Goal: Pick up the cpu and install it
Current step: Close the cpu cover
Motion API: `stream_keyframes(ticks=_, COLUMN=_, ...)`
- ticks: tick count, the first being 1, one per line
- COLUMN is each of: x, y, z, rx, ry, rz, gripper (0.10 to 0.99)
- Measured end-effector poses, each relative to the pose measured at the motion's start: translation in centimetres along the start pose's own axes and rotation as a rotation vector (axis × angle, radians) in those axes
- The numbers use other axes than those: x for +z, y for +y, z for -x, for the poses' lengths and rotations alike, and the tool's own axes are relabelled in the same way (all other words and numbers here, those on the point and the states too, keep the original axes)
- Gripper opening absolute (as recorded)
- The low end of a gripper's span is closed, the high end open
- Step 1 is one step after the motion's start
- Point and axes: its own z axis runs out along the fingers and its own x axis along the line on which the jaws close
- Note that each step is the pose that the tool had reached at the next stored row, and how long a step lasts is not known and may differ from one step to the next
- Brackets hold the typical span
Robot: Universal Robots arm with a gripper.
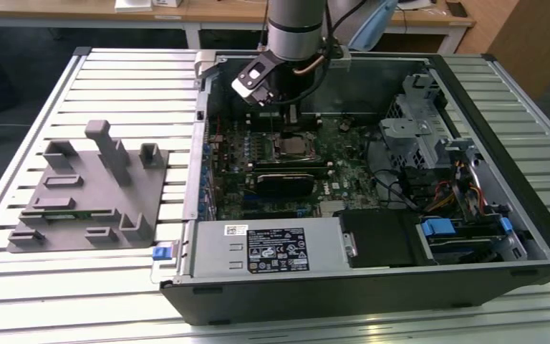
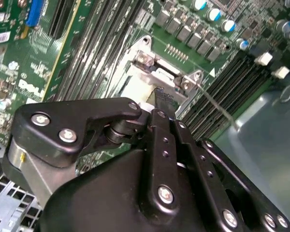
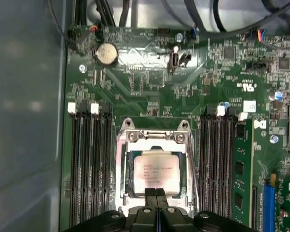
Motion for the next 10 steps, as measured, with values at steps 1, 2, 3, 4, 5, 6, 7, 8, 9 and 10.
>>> stream_keyframes(ticks=1, x=0.12, y=-0.07, z=0.00, rx=0.000, ry=0.0000, rz=0.000, gripper=0.122)
stream_keyframes(ticks=2, x=0.23, y=-0.12, z=-0.01, rx=0.000, ry=0.0000, rz=0.000, gripper=0.122)
stream_keyframes(ticks=3, x=0.35, y=-0.18, z=-0.01, rx=0.000, ry=-0.0001, rz=0.000, gripper=0.122)
stream_keyframes(ticks=4, x=0.47, y=-0.23, z=-0.02, rx=0.000, ry=-0.0001, rz=0.000, gripper=0.122)
stream_keyframes(ticks=5, x=0.59, y=-0.28, z=-0.02, rx=0.000, ry=-0.0001, rz=0.000, gripper=0.122)
stream_keyframes(ticks=6, x=0.73, y=-0.32, z=-0.02, rx=0.000, ry=-0.0001, rz=0.000, gripper=0.122)
stream_keyframes(ticks=7, x=0.90, y=-0.36, z=-0.03, rx=0.000, ry=0.0000, rz=0.000, gripper=0.122)
stream_keyframes(ticks=8, x=1.07, y=-0.38, z=-0.03, rx=0.000, ry=0.0001, rz=0.000, gripper=0.122)
stream_keyframes(ticks=9, x=1.24, y=-0.41, z=-0.04, rx=0.000, ry=0.0001, rz=0.000, gripper=0.122)
stream_keyframes(ticks=10, x=1.39, y=-0.45, z=-0.04, rx=0.000, ry=0.0000, rz=0.000, gripper=0.122)
